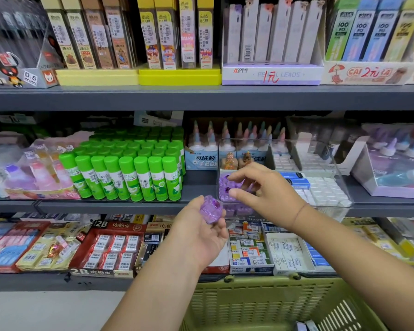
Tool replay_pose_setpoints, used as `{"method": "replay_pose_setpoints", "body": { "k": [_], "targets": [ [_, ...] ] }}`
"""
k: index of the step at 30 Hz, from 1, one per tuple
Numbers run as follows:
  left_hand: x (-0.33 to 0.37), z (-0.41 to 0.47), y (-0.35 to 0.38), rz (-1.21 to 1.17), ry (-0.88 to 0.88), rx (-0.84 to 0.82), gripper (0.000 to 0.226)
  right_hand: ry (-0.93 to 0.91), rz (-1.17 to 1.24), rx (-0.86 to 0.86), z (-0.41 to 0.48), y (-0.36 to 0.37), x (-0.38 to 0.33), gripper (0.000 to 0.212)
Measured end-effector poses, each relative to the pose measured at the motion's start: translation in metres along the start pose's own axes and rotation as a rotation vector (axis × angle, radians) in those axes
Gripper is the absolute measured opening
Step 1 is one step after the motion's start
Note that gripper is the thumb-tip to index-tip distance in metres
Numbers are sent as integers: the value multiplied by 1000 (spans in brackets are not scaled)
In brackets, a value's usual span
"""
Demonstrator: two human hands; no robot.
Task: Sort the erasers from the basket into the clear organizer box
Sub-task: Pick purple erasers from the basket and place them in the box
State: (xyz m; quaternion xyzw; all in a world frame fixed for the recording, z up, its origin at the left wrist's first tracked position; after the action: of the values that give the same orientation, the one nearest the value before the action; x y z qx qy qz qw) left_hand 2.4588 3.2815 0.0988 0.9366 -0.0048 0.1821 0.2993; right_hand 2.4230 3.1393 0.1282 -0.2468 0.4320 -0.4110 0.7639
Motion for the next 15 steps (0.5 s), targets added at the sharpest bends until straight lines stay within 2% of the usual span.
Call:
{"method": "replay_pose_setpoints", "body": {
  "k": [3, 5, 9, 12, 15],
  "targets": [
    [-1, -1, 3, 33, 12, -69, 35, 13, 284, -27, -12, 5, -18, 33],
    [-5, -2, 6, 45, 10, -117, 33, 25, 277, -35, -17, 8, -21, 39],
    [-9, -2, 11, 104, 52, -170, 34, 89, 322, 40, -21, 3, -17, 34],
    [-6, -1, 12, 251, 177, -91, 33, 75, 340, 49, -21, -2, -14, 34],
    [-2, -1, 13, 495, 377, 111, 29, 132, 314, 132, -16, -16, -1, 30]
  ]
}}
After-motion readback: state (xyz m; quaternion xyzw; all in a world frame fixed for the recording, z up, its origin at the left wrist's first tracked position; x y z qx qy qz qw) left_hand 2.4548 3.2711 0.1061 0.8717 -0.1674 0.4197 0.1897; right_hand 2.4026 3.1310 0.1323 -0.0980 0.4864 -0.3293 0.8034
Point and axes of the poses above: each hand's wrist, its own z-axis towards the middle knuckle, its own y-axis out of the palm, x = y × z, the point moved 3 cm from there along z, towards the middle knuckle, and after that the axes turned 15 degrees about -y, right-handed, at the moved point
